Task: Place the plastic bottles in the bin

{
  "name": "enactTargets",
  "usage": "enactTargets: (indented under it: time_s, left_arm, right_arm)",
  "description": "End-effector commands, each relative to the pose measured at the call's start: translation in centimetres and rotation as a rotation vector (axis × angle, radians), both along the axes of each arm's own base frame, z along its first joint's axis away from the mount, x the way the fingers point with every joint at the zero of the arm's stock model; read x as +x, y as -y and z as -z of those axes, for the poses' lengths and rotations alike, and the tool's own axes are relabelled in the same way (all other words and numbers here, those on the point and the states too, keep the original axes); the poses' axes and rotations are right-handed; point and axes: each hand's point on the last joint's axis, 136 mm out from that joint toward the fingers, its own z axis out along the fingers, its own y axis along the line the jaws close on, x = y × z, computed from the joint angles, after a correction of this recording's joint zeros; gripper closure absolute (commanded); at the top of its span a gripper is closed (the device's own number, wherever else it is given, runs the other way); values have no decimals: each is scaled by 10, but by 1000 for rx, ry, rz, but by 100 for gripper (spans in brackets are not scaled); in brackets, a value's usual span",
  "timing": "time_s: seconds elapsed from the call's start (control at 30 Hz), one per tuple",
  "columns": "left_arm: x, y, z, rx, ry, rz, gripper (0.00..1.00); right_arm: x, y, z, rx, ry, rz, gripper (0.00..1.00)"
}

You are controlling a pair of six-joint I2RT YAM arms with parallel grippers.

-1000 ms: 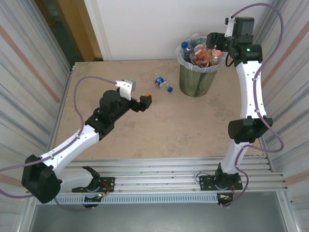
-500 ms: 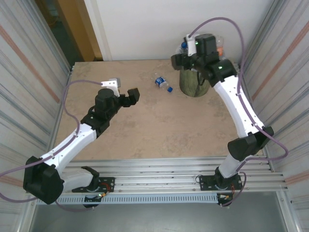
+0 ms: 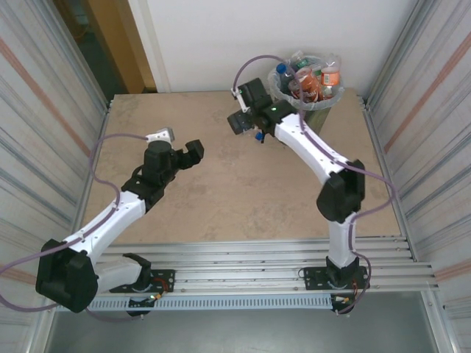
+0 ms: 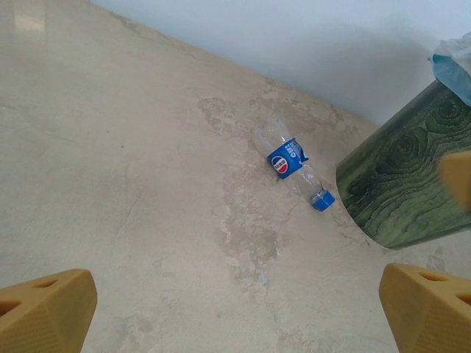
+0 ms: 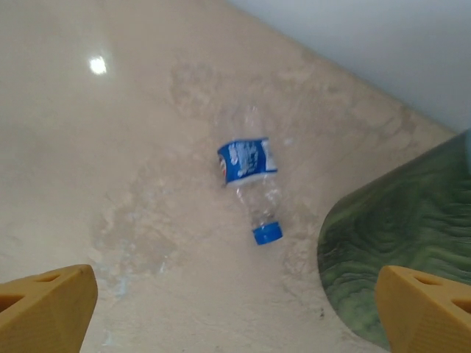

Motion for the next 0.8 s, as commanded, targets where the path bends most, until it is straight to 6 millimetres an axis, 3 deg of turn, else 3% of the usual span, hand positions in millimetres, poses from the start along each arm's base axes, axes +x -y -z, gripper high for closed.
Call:
enactTargets:
  time_s: [0.0, 0.3, 0.77]
  left_arm:
    - [-3, -10, -2, -15, 4, -35, 1]
    - [-3, -15, 5, -16, -14, -41, 1]
    - [2, -10, 15, -14, -50, -26, 1]
  right_arm:
    - [16, 1, 20, -82, -5, 22, 2]
    - [54, -2, 93, -183, -55, 61, 2]
    - [92, -6, 159, -187, -95, 51, 2]
